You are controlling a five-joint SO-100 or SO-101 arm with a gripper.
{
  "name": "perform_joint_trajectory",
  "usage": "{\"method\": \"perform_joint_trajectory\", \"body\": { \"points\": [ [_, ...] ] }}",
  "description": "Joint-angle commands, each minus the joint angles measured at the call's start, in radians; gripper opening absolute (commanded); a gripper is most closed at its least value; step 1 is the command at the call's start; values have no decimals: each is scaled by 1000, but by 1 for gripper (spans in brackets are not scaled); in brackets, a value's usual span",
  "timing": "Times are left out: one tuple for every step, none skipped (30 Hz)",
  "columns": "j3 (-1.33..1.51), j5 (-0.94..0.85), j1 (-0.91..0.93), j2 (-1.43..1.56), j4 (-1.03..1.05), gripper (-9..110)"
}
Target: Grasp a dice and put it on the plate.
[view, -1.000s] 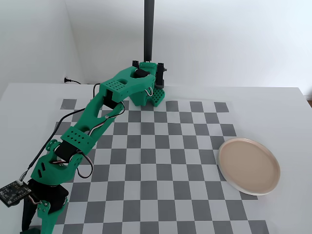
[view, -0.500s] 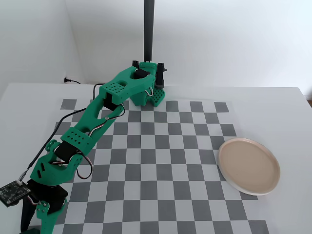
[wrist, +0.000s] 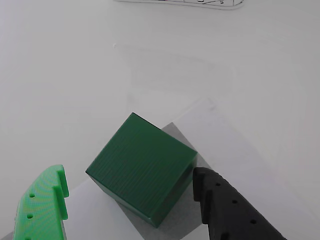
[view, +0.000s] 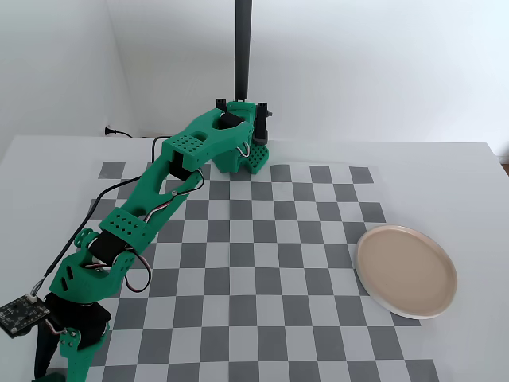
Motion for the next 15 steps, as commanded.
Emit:
{"method": "perform_joint_trajectory", "body": {
  "points": [
    [-126,8,-6,44,-5,22],
    [-126,9,-5,43,-5,22],
    [-127,9,0,40,-9,22],
    [-127,6,5,35,-15,22],
    [-127,3,9,31,-23,22],
    [-129,0,12,26,-29,22],
    [-130,-2,15,21,-32,22],
    [-133,-2,17,20,-32,22],
    [-135,0,17,18,-29,22],
    [-135,3,18,17,-26,22],
    [-135,5,18,15,-25,22],
    [-137,6,18,12,-26,22],
    [-137,6,20,11,-28,22],
    [-138,6,20,6,-32,22],
    [-140,5,21,2,-37,22]
  ]
}}
